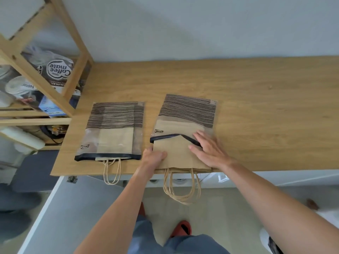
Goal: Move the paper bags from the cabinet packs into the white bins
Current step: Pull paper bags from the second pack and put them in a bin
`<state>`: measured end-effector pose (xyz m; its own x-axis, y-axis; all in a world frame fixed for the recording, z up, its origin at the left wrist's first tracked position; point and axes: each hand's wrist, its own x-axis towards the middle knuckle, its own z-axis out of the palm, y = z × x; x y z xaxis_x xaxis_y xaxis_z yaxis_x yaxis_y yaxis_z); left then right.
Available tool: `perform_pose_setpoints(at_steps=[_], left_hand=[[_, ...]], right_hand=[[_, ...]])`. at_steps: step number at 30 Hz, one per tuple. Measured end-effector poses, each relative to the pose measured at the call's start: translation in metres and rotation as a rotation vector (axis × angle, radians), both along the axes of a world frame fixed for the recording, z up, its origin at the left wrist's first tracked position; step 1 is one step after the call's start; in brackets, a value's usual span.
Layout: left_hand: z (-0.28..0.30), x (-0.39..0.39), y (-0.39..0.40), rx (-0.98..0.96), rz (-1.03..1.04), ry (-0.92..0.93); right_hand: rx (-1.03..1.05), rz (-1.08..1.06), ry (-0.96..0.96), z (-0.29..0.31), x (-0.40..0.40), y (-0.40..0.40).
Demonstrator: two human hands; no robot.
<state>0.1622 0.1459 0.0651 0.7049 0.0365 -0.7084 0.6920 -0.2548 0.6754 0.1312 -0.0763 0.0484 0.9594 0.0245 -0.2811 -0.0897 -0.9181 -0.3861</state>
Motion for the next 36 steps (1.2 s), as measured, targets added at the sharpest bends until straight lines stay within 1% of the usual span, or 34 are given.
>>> perform_pose_setpoints(at_steps=[2,4,7,8,9,10,12,14,16,18,20,23,25,27,29,32,33,34,35,36], left_hand=[[-0.002,0.001,0.005,-0.012,0.032,0.008],[-0.003,0.001,0.010,-0.018,0.060,0.002],[-0.004,-0.003,0.018,-0.015,0.072,-0.028],[-0.004,-0.005,0.021,-0.019,0.067,-0.036],[-0.004,-0.007,0.025,-0.029,0.060,-0.037],[-0.004,-0.008,0.029,-0.044,0.051,-0.031],[-0.004,-0.008,0.039,-0.072,0.008,0.000],[0.000,-0.009,0.048,-0.099,-0.110,0.043],[0.007,-0.011,0.055,-0.109,-0.231,0.099],[0.012,-0.014,0.063,-0.127,-0.289,0.142],[0.014,-0.016,0.071,-0.204,-0.319,0.174],[0.014,-0.017,0.081,-0.369,-0.322,0.214],[0.011,-0.018,0.083,-0.483,-0.277,0.226],[0.013,-0.021,0.081,-0.602,-0.205,0.215],[0.019,-0.025,0.075,-0.723,-0.174,0.190],[0.028,-0.030,0.063,-0.900,-0.223,0.200],[0.029,-0.031,0.058,-0.933,-0.243,0.216],[0.026,-0.031,0.054,-0.963,-0.259,0.229],[0.024,-0.031,0.049,-0.974,-0.262,0.237],[0.021,-0.030,0.044,-0.964,-0.238,0.230]], right_hand=[[-0.017,0.014,-0.044,-0.001,0.005,0.003],[0.021,0.014,-0.054,0.001,0.009,0.008],[0.200,-0.134,-0.046,0.004,0.017,0.013],[0.238,-0.192,-0.033,0.004,0.020,0.012],[0.228,-0.207,0.008,0.003,0.023,0.009],[0.177,-0.176,0.062,0.001,0.026,0.004],[0.003,-0.088,0.130,-0.002,0.030,-0.004],[-0.121,-0.087,0.155,-0.004,0.038,-0.013],[-0.203,-0.101,0.179,-0.005,0.049,-0.021],[-0.279,-0.077,0.159,-0.006,0.061,-0.031],[-0.268,-0.094,0.100,-0.005,0.068,-0.042],[-0.026,-0.250,-0.020,0.004,0.070,-0.049],[0.067,-0.288,-0.121,0.012,0.064,-0.045],[0.111,-0.306,-0.153,0.017,0.058,-0.039],[0.075,-0.303,-0.066,0.016,0.053,-0.037],[-0.105,-0.135,0.095,0.021,0.041,-0.030],[-0.149,-0.116,0.089,0.022,0.036,-0.027],[-0.172,-0.126,0.038,0.024,0.032,-0.024],[-0.145,-0.153,-0.018,0.026,0.028,-0.021],[-0.026,-0.183,-0.058,0.030,0.026,-0.016]])
